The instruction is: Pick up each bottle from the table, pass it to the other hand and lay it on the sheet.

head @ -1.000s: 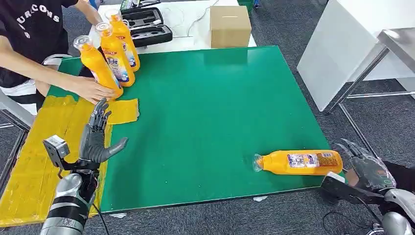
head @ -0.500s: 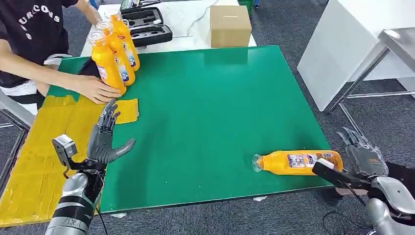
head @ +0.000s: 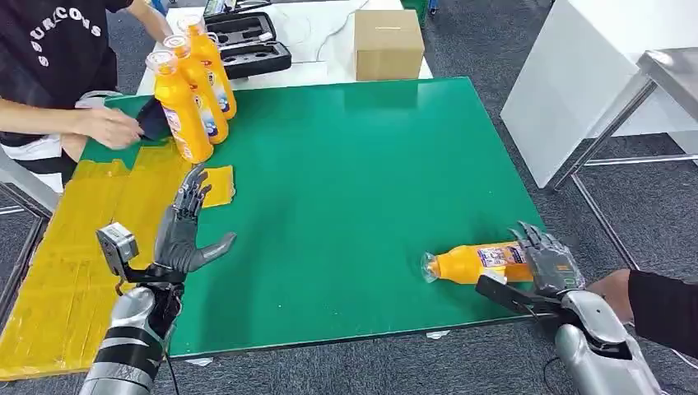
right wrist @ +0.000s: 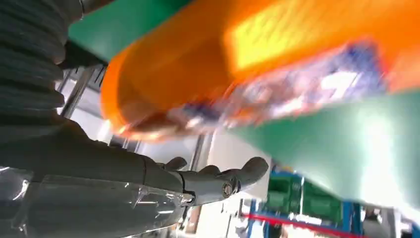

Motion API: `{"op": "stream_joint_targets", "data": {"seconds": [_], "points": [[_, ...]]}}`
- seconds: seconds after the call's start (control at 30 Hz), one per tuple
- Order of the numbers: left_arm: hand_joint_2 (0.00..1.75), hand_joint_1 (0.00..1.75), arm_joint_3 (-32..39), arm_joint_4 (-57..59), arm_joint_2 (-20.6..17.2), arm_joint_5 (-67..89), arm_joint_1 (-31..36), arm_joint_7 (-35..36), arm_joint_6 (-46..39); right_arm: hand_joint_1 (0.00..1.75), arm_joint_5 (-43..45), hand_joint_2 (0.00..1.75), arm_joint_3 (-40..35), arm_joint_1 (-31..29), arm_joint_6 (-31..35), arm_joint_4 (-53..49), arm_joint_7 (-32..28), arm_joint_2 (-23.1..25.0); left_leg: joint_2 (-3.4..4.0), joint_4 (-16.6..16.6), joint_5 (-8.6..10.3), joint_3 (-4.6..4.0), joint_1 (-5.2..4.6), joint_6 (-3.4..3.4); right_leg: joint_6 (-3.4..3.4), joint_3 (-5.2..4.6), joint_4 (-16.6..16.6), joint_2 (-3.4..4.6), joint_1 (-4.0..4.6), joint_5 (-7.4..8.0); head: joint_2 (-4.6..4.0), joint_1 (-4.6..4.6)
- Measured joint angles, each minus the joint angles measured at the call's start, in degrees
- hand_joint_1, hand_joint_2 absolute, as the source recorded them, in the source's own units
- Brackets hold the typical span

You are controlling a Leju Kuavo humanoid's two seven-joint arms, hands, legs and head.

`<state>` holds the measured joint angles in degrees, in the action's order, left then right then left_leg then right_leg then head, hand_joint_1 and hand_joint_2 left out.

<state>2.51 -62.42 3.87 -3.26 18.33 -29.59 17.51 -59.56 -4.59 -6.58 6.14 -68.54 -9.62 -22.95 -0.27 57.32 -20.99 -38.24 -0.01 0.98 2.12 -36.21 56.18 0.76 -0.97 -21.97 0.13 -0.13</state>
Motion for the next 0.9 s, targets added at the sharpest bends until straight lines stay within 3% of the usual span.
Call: {"op": "stream_joint_targets", "data": {"seconds": [0.47,0.5,0.53,0.57,0.9], "points": [[1.75,0.00,-0.07,0.59,-0.09,-0.33,0.78,-0.07,0.37,0.00,1.29,1.75,-4.02,-4.90,-3.82,7.43,0.00,-1.33,0.05,0.00,-0.04,0.47,0.00,0.03,-0.01,0.36,-0.05,0.02,0.00,-0.01,0.00,0.02],[1.75,0.00,-0.07,0.59,-0.09,-0.33,0.78,-0.07,0.37,0.38,1.29,1.75,-4.08,-4.96,-3.82,7.58,0.00,-1.38,0.04,0.00,-0.02,0.47,0.00,0.03,0.00,0.38,-0.05,0.02,0.00,0.00,0.00,0.02],[1.75,0.00,-0.07,0.59,-0.09,-0.33,0.79,-0.07,0.37,1.61,1.29,1.75,-4.15,-5.09,-3.84,7.65,0.00,-1.38,0.04,0.00,0.00,0.48,0.00,0.03,0.00,0.38,-0.05,0.02,0.00,0.01,0.00,0.02],[1.75,0.00,-0.07,0.59,-0.11,-0.35,0.79,-0.07,0.39,1.75,1.31,1.75,-4.22,-5.24,-4.21,7.88,0.04,-1.40,0.04,0.00,0.02,0.48,-0.01,0.05,0.00,0.39,-0.05,0.02,-0.01,0.02,0.00,0.02],[1.75,0.00,-0.09,1.11,-0.17,-0.94,0.99,-0.17,0.55,1.75,0.65,1.75,-5.44,-8.87,-3.86,13.11,1.09,-1.97,0.01,0.01,0.12,0.48,-0.05,0.17,0.10,0.45,-0.05,0.01,-0.03,0.10,0.00,0.02]]}}
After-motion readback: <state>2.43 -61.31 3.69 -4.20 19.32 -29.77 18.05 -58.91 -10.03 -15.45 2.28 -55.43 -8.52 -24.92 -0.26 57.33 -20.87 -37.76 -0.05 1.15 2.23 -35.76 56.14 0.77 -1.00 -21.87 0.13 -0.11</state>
